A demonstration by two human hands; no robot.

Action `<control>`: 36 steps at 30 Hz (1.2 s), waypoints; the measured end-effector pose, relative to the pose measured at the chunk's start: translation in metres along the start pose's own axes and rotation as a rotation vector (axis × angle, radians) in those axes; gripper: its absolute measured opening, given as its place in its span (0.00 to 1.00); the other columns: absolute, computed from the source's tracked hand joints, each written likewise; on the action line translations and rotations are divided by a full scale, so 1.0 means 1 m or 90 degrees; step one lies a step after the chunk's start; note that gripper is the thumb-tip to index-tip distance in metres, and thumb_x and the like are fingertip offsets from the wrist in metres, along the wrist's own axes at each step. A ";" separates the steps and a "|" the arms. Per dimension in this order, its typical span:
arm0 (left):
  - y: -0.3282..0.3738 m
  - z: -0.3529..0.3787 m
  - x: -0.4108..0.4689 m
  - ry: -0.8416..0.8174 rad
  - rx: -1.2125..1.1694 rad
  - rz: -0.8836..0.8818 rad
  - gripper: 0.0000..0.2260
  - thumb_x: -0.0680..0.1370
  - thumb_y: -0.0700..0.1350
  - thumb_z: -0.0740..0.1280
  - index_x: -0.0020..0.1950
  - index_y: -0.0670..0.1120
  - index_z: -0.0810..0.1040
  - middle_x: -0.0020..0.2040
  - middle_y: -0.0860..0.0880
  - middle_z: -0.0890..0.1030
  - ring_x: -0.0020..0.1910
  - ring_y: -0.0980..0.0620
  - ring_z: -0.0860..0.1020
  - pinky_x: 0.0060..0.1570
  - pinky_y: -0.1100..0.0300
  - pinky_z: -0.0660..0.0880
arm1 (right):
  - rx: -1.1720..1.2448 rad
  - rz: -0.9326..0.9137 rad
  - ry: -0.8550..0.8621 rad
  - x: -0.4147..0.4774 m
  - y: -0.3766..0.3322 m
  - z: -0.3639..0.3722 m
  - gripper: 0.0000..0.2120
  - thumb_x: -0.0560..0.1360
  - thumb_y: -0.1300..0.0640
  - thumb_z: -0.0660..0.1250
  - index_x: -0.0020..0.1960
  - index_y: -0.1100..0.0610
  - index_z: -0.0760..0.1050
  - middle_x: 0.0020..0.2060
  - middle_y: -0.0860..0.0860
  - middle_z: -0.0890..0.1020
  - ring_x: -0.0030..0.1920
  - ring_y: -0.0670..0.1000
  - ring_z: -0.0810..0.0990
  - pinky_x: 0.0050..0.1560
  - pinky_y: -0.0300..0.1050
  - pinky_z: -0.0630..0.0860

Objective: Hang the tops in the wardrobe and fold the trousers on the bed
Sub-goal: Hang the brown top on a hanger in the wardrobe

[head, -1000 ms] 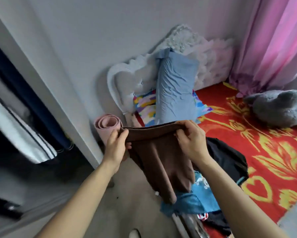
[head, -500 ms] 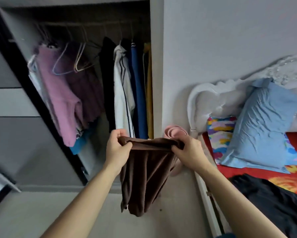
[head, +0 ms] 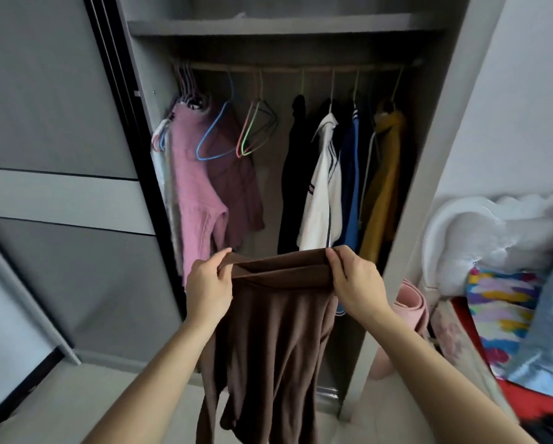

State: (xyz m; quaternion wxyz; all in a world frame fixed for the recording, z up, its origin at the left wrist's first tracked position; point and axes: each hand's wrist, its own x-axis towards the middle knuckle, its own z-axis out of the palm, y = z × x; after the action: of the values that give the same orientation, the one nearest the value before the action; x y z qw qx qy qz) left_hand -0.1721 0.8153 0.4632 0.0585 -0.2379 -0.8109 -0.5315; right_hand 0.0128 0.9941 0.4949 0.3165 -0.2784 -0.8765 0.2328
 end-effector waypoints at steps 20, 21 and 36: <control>-0.014 0.037 0.299 0.041 -0.189 -0.039 0.05 0.79 0.42 0.67 0.49 0.50 0.82 0.41 0.60 0.83 0.40 0.67 0.79 0.43 0.74 0.73 | 0.273 0.017 -0.033 0.280 -0.021 0.192 0.20 0.83 0.47 0.60 0.37 0.56 0.69 0.29 0.47 0.74 0.33 0.43 0.74 0.37 0.45 0.68; -0.016 0.039 0.310 0.044 -0.171 -0.012 0.05 0.79 0.44 0.68 0.48 0.51 0.83 0.40 0.61 0.83 0.39 0.68 0.78 0.44 0.73 0.73 | 0.283 0.022 -0.036 0.291 -0.021 0.196 0.20 0.83 0.46 0.60 0.37 0.56 0.70 0.29 0.48 0.75 0.34 0.43 0.75 0.38 0.45 0.69; -0.074 0.071 0.418 -0.023 -0.216 0.034 0.09 0.78 0.41 0.64 0.37 0.46 0.76 0.28 0.60 0.74 0.28 0.62 0.67 0.30 0.70 0.67 | 0.349 0.130 0.138 0.420 -0.082 0.203 0.29 0.72 0.27 0.56 0.47 0.50 0.81 0.39 0.46 0.83 0.46 0.47 0.82 0.55 0.50 0.78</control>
State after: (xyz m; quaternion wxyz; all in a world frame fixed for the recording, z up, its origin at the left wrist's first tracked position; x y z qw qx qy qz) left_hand -0.5617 0.9902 0.5166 0.0167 -0.2755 -0.7040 -0.6544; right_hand -0.4245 1.1536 0.5812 0.4462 -0.2926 -0.7097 0.4600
